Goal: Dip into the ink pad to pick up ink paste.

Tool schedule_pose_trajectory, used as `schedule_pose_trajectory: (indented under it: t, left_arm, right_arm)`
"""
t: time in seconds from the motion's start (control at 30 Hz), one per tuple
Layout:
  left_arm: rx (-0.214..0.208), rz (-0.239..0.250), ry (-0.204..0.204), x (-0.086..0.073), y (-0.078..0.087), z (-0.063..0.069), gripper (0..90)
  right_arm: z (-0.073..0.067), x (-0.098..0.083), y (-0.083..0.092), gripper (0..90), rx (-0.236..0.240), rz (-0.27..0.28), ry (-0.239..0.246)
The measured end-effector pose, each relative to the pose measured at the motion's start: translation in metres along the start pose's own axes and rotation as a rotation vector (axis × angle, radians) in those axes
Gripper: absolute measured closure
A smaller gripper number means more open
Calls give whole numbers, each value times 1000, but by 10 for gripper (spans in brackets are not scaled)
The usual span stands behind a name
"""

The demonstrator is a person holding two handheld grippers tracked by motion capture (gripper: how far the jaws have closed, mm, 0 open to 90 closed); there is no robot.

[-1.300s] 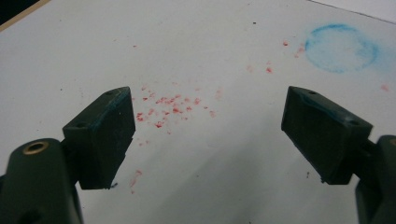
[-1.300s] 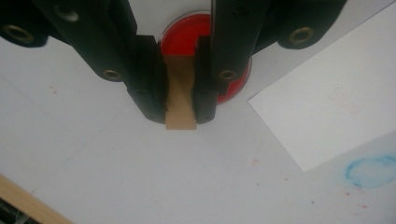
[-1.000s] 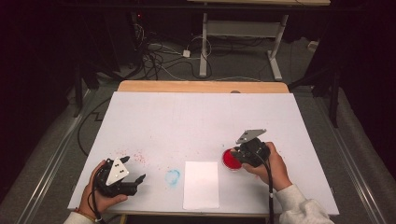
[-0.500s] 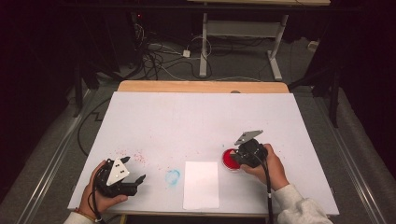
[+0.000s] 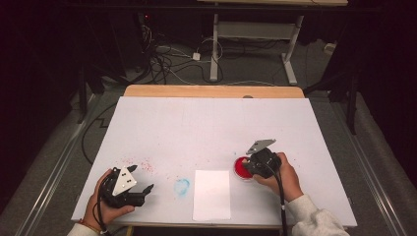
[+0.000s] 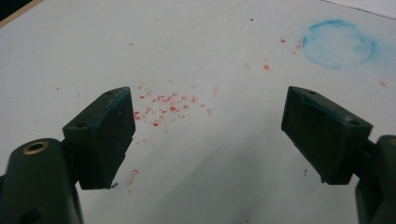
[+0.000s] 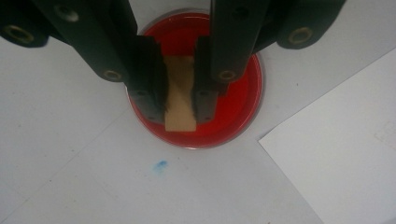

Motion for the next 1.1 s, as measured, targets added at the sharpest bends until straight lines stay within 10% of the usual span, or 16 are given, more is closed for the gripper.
schedule_pose_trajectory:
  t: [1.1]
  left_arm:
    - [-22,-6,29,-3,-3,-2,171]
  right_arm:
    - [3,6,13,762,22,60,-8]
Point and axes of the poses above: each handheld gripper's, and its own axes: y roughly backward along the jaws, x roughly out of its top, z roughly to its right, the point moved 9 cm from there along -y, roughly forward along the jaws
